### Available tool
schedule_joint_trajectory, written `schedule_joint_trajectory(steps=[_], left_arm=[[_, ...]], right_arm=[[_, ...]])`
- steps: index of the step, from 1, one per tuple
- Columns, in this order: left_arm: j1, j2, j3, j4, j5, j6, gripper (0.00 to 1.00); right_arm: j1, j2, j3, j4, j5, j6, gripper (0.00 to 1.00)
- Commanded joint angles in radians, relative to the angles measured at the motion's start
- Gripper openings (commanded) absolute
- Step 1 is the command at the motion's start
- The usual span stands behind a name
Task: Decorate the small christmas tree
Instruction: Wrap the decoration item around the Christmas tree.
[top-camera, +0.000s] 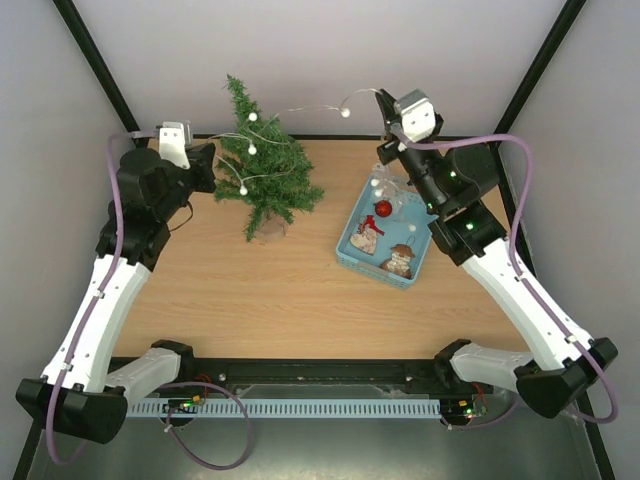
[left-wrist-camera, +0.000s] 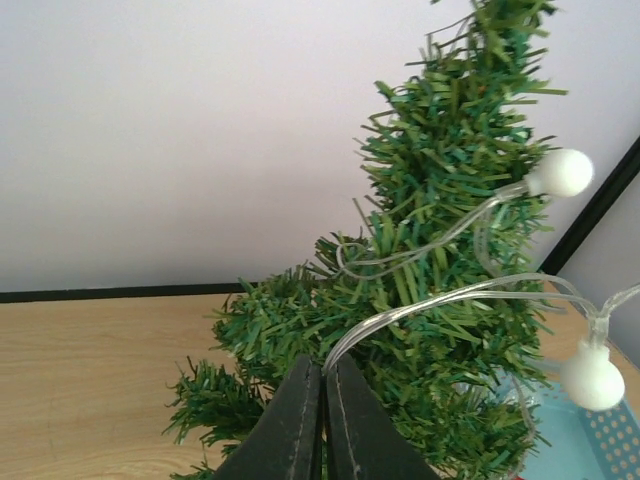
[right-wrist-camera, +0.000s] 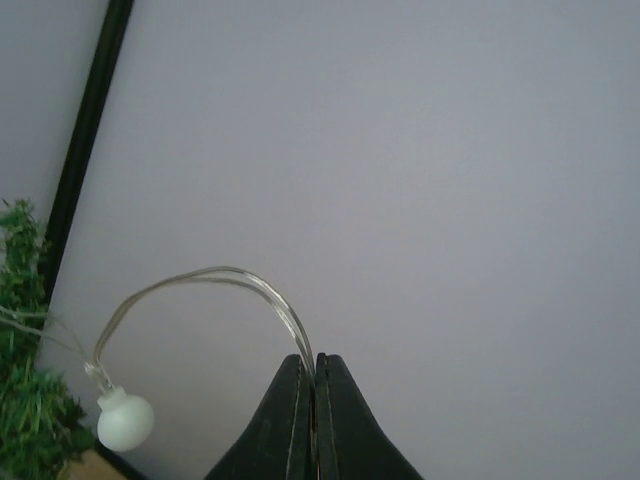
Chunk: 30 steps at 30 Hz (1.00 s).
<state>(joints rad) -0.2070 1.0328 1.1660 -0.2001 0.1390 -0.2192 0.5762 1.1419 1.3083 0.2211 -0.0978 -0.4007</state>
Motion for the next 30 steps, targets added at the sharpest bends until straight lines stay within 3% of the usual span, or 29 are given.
schedule_joint_trajectory(steps=[1, 10, 17, 19, 22, 24, 30], left_arm=[[0.036, 0.018, 0.021, 0.018, 0.014, -0.014, 0.02], [0.136, 0.071, -0.002, 0.034, 0.049, -0.036, 0.02], [0.173, 0.114, -0.006, 0.065, 0.068, -0.074, 0.04], [0.184, 0.124, 0.006, 0.044, 0.054, -0.085, 0.14], [0.185, 0.143, 0.103, -0.087, 0.034, -0.065, 0.41], [0.185, 0.143, 0.143, -0.133, 0.024, -0.046, 0.53], [0.185, 0.098, 0.142, -0.084, 0.068, -0.025, 0.58]], right_arm=[[0.001, 0.058, 0.075, 0.136, -0.107, -0.058, 0.02], [0.001, 0.228, 0.195, 0.334, -0.169, -0.117, 0.02], [0.002, 0.384, 0.366, 0.425, -0.249, -0.041, 0.02], [0.002, 0.415, 0.403, 0.425, -0.27, -0.02, 0.02], [0.002, 0.441, 0.432, 0.41, -0.28, -0.005, 0.02], [0.002, 0.452, 0.444, 0.391, -0.294, -0.006, 0.02], [0.004, 0.491, 0.487, 0.357, -0.32, 0.009, 0.02]])
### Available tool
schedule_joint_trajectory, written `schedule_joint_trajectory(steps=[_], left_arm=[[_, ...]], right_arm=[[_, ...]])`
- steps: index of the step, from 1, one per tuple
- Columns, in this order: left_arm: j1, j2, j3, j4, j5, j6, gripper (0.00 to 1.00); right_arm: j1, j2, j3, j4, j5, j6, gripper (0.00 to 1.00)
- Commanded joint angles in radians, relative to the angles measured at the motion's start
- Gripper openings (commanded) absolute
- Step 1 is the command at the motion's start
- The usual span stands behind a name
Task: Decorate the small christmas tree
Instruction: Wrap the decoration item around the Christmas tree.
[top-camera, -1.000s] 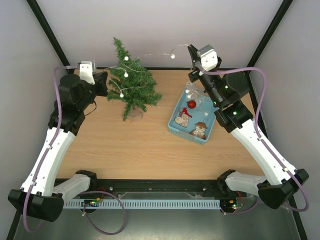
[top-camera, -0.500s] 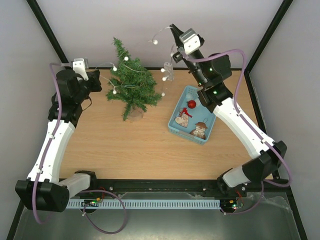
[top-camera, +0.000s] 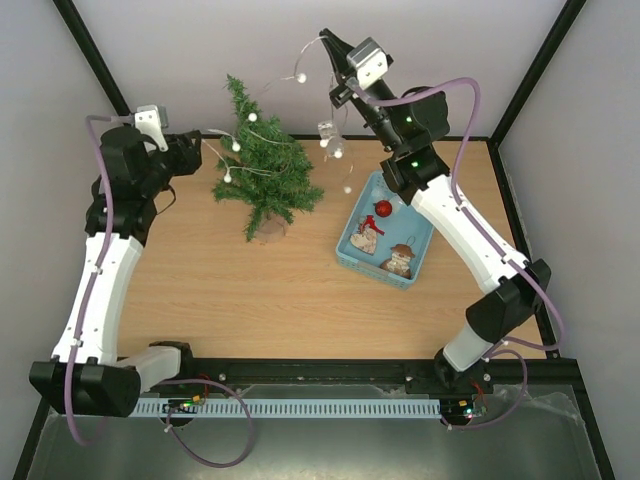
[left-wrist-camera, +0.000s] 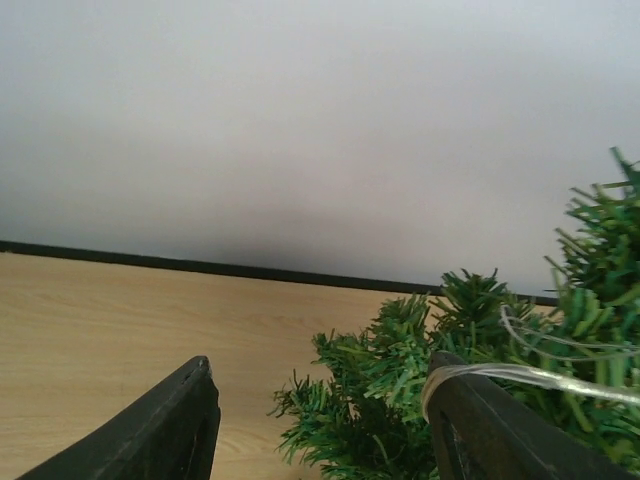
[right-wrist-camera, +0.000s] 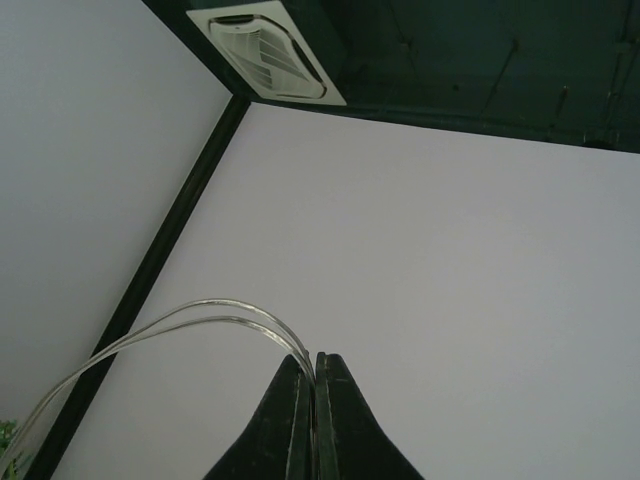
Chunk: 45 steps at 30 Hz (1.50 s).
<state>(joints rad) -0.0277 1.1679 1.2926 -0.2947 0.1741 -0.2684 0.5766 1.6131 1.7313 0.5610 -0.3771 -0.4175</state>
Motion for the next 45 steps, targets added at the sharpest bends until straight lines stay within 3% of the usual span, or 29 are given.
schedule_joint_trajectory(steps=[1, 8, 14, 29, 34, 39, 45], left_arm=[[0.006, -0.043, 0.016, 0.024, 0.062, 0.03, 0.58], [0.002, -0.067, 0.011, -0.011, -0.056, 0.025, 0.62], [0.002, -0.142, -0.137, -0.073, 0.169, -0.02, 0.6], [-0.089, -0.26, -0.098, -0.229, 0.249, 0.015, 0.66], [-0.118, -0.269, -0.07, -0.117, 0.266, -0.02, 0.67], [-0.179, -0.241, -0.126, 0.144, 0.369, -0.056, 0.66], [-0.319, -0.125, -0.077, 0.229, 0.332, 0.049, 0.65]], right_arm=[[0.004, 0.028, 0.076, 0.014, -0.046, 0.032, 0.02], [0.015, 0.072, 0.146, 0.003, -0.046, 0.066, 0.02], [0.028, 0.116, 0.215, -0.064, -0.047, 0.051, 0.02], [0.069, 0.174, 0.321, -0.16, 0.001, -0.004, 0.02], [0.084, 0.171, 0.327, -0.174, 0.019, -0.018, 0.02], [0.091, 0.163, 0.326, -0.194, 0.026, -0.03, 0.02], [0.091, 0.156, 0.321, -0.205, 0.03, -0.041, 0.02]])
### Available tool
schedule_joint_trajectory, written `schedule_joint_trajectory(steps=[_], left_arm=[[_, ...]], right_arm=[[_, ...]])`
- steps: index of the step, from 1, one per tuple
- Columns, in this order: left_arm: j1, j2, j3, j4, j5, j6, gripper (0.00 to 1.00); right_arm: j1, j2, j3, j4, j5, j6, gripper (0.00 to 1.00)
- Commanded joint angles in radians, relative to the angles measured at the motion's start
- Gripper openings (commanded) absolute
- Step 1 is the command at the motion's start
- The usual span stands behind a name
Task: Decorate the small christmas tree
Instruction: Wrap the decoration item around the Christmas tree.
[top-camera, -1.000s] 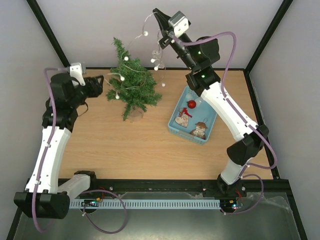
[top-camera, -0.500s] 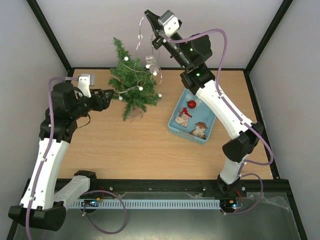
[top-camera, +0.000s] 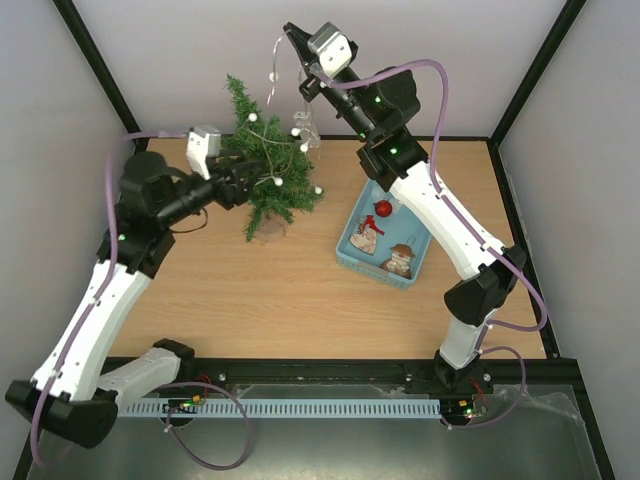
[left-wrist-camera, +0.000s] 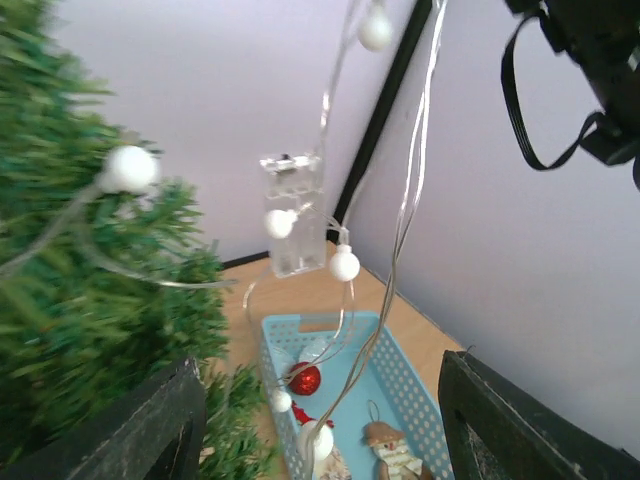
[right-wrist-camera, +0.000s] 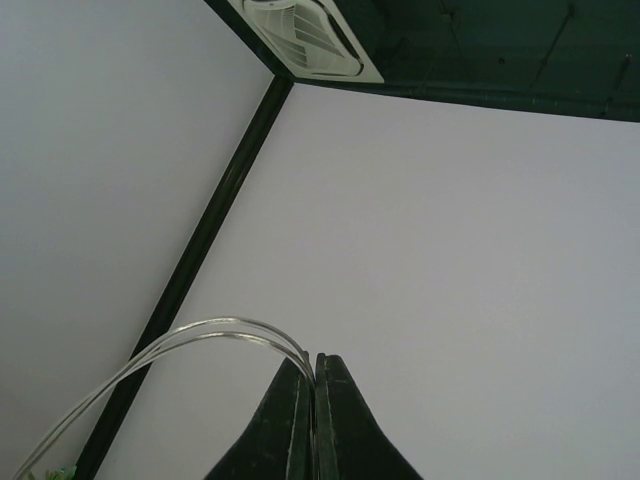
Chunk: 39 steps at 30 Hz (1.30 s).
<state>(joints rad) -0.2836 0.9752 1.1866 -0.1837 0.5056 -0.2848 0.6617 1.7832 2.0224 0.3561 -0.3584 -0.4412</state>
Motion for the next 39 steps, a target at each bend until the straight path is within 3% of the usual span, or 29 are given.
schedule_joint_trajectory(steps=[1, 8, 10, 15, 17, 20, 30, 33, 36, 39], left_arm=[[-0.075, 0.082, 0.029, 0.132, -0.007, 0.08, 0.65], [-0.107, 0.162, 0.014, 0.175, -0.068, 0.123, 0.59], [-0.108, 0.167, 0.007, 0.175, -0.082, 0.136, 0.49], [-0.108, 0.106, -0.015, 0.141, -0.221, 0.175, 0.08], [-0.104, 0.073, -0.005, 0.123, -0.301, 0.209, 0.03], [-0.084, 0.049, 0.041, 0.094, -0.37, 0.24, 0.02], [0.093, 0.134, 0.194, 0.053, -0.412, 0.229, 0.02], [0.115, 0.15, 0.229, 0.053, -0.306, 0.223, 0.02], [0.112, 0.139, 0.182, 0.117, -0.075, 0.226, 0.04], [0.078, 0.128, 0.11, 0.197, 0.003, 0.195, 0.23]], right_arm=[[0.006, -0.015, 0.03, 0.0, 0.012, -0.017, 0.02], [0.006, -0.018, 0.029, 0.0, 0.013, -0.02, 0.02], [0.006, -0.021, 0.026, -0.004, 0.016, -0.024, 0.02], [0.006, -0.031, 0.018, -0.032, 0.07, -0.06, 0.02], [0.006, -0.033, 0.019, -0.043, 0.126, -0.077, 0.02], [0.006, -0.034, 0.02, -0.057, 0.18, -0.101, 0.02], [0.0, 0.008, 0.052, -0.079, 0.275, -0.164, 0.02], [-0.001, 0.002, 0.048, -0.093, 0.217, -0.158, 0.02], [-0.001, -0.019, 0.028, -0.081, 0.153, -0.133, 0.02], [-0.001, -0.025, 0.028, -0.078, 0.133, -0.124, 0.02]])
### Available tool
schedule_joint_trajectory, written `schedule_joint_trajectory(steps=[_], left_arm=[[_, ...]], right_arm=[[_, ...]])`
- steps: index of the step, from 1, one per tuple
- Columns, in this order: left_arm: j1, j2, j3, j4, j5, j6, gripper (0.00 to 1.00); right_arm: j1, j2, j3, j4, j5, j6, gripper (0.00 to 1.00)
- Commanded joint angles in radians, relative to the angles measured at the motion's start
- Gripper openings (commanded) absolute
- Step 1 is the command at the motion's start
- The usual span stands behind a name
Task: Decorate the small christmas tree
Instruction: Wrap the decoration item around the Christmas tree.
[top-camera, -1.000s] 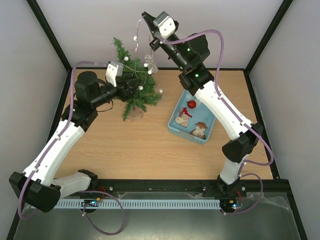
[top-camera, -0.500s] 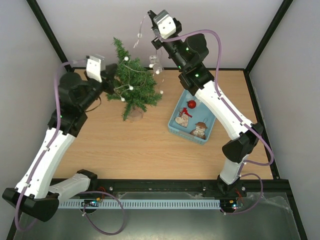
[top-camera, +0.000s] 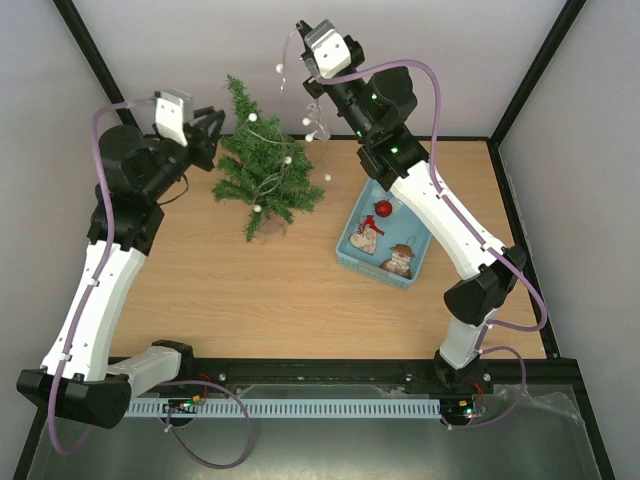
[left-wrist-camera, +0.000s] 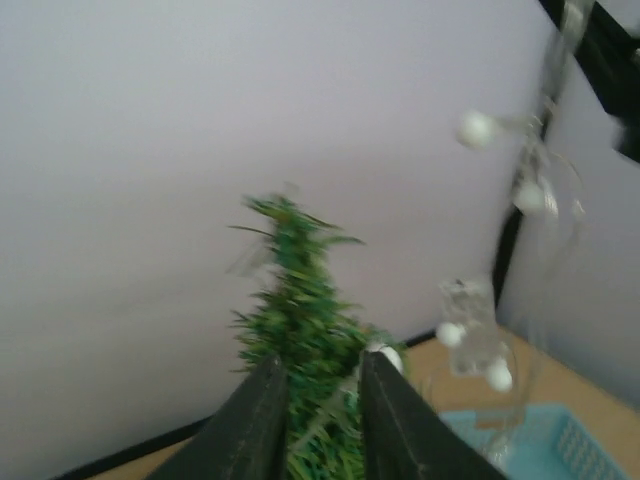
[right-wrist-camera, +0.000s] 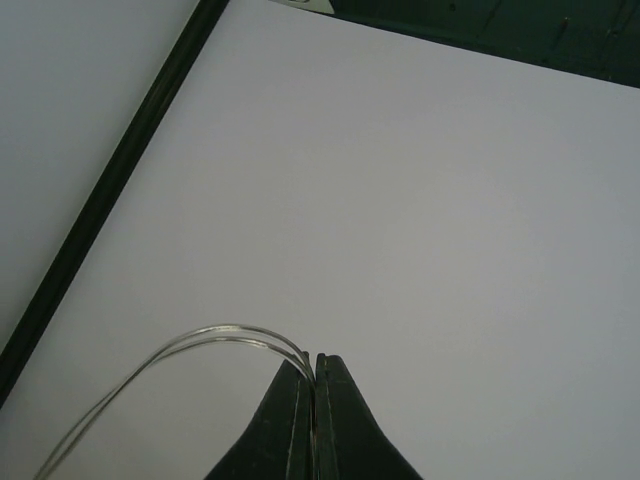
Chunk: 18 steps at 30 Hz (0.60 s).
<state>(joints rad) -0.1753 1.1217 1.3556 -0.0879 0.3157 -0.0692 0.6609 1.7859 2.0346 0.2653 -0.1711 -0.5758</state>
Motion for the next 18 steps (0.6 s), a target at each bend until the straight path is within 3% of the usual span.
schedule_joint_trajectory(steps=[1, 3, 4, 18], left_arm=[[-0.049, -0.018, -0.072, 0.111, 0.188, -0.019, 0.31], [-0.081, -0.01, -0.086, 0.119, 0.187, -0.018, 0.46], [-0.093, -0.002, -0.088, 0.124, 0.201, -0.021, 0.48], [-0.159, 0.11, -0.083, 0.197, 0.29, -0.051, 0.5]], right_arm=[[0.0, -0.027, 0.017, 0.013, -0.054, 0.01, 0.02], [0.0, -0.029, 0.016, 0.008, -0.054, 0.008, 0.02], [0.0, -0.03, 0.016, 0.006, -0.056, 0.01, 0.02], [0.0, -0.056, 0.004, 0.018, -0.076, 0.045, 0.02]])
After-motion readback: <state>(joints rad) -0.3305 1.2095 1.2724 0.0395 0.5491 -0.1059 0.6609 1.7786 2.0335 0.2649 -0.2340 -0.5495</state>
